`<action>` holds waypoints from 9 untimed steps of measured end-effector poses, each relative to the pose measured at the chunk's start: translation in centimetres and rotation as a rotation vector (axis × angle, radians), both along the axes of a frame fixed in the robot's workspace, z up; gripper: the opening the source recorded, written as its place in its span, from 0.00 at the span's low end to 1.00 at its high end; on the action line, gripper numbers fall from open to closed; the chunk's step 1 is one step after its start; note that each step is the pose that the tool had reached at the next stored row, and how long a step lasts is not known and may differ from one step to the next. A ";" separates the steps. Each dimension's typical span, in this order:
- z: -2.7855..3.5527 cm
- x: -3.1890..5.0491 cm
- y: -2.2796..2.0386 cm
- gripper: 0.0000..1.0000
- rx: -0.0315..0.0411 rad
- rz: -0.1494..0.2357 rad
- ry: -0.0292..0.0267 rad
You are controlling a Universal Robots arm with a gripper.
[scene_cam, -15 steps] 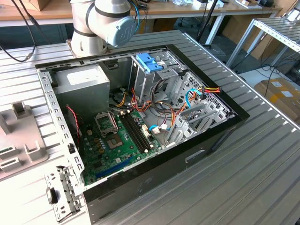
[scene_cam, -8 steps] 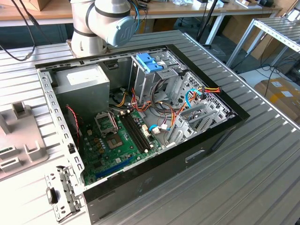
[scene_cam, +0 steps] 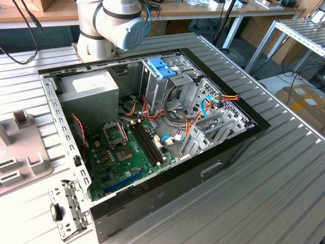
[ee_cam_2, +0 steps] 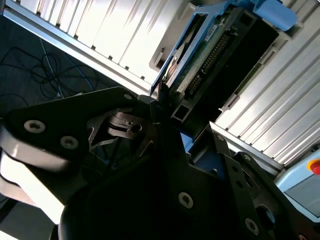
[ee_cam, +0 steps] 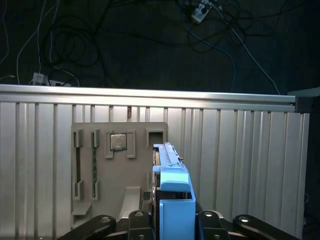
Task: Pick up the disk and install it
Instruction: 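Pick up the disk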
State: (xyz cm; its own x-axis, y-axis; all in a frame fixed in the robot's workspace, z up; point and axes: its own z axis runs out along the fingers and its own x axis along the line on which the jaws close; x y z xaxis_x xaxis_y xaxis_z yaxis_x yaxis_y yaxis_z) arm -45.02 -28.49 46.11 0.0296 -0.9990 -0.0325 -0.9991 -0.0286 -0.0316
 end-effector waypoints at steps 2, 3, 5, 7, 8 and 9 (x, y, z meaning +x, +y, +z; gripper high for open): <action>0.33 0.00 0.00 0.37 0.0000 0.000 0.0000; 0.49 0.00 0.00 0.37 0.0000 0.000 0.0000; 0.77 0.00 0.00 0.37 0.0000 0.000 0.0000; 1.05 0.00 0.00 0.37 0.0000 0.000 0.0000; 1.16 0.00 0.00 0.37 0.0000 0.000 0.0000; 1.34 0.00 0.00 0.37 0.0000 0.000 0.0000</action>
